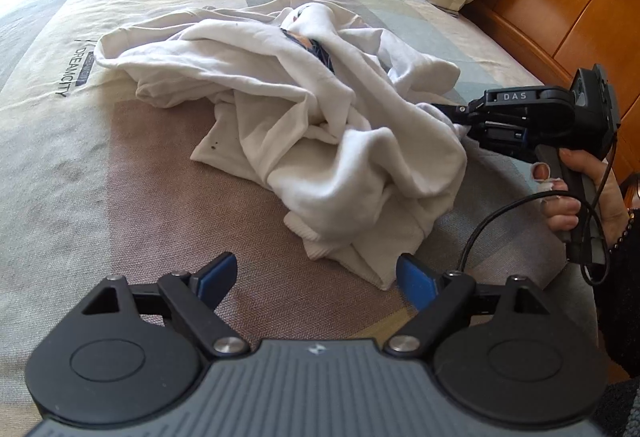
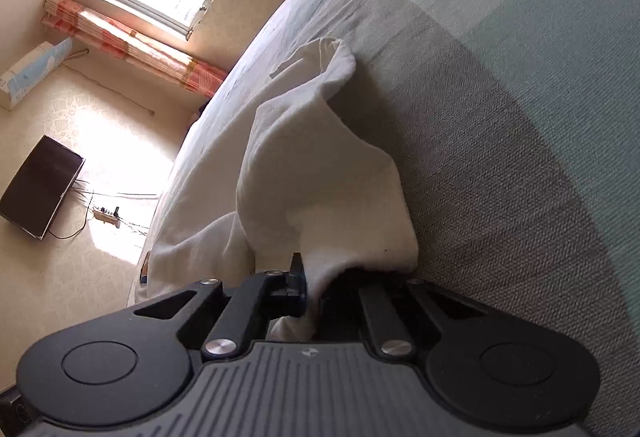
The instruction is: Fold clothes
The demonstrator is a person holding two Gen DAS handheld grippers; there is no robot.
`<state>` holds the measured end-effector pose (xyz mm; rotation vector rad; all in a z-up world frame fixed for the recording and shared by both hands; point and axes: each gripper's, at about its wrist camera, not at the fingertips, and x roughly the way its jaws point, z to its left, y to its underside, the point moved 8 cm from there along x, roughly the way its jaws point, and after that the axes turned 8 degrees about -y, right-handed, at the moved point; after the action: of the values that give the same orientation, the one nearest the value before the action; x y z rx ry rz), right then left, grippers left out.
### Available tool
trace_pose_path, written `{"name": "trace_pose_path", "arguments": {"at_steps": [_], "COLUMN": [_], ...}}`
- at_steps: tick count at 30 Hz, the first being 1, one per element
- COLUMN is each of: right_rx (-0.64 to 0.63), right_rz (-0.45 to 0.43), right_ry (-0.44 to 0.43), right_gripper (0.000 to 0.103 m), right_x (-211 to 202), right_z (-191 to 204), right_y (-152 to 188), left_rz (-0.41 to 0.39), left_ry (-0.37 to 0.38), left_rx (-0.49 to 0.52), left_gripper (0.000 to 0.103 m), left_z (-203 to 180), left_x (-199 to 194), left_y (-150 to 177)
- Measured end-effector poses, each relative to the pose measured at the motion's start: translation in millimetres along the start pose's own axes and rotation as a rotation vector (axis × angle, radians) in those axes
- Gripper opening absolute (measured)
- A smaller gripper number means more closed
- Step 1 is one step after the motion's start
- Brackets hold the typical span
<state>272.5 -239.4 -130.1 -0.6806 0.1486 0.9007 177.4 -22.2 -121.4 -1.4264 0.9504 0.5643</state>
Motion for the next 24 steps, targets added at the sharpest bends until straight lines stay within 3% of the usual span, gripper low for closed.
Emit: {"name": "trace_pose_path", "arguments": {"at_steps": [9, 12, 14, 16, 19, 21, 24], "right_rx": [-0.137, -0.130, -0.161, -0.242, -0.373, -0.468, -0.611], "right_rz": [-0.072, -0.048, -0.016, 0.009, 0.038, 0.053, 0.074], "right_ry": [0.149, 0.191, 0.212, 0.248, 0.273, 0.341, 0.441], "right_gripper": [0.007, 0.028, 0.058, 0.066, 0.090, 0.097, 0.098], "right_x": [-47, -47, -43, -41, -30, -18, 1], "right_z": [-1, -8, -5, 6, 27, 35, 47], "right_y": [-56, -43, -24, -4, 16, 24, 34], "left_rz": [0.006, 0.001, -0.003, -0.007, -0.009, -0.012, -0.021], "left_ry": [-0.001, -0.014, -0.021, -0.024, -0.026, -0.029, -0.029], "left_rx": [0.057, 0.060, 0.059, 0.055, 0.048, 0.049, 0.040], "left_gripper": [0.087, 0.087, 0.087, 0.087, 0.087, 0.087, 0.087], "left_z": [-15, -13, -11, -9, -7, -4, -1], "left_x": [0, -3, -5, -8, -7, -7, -9], "left_y": [1, 0, -1, 0, -1, -1, -1]}}
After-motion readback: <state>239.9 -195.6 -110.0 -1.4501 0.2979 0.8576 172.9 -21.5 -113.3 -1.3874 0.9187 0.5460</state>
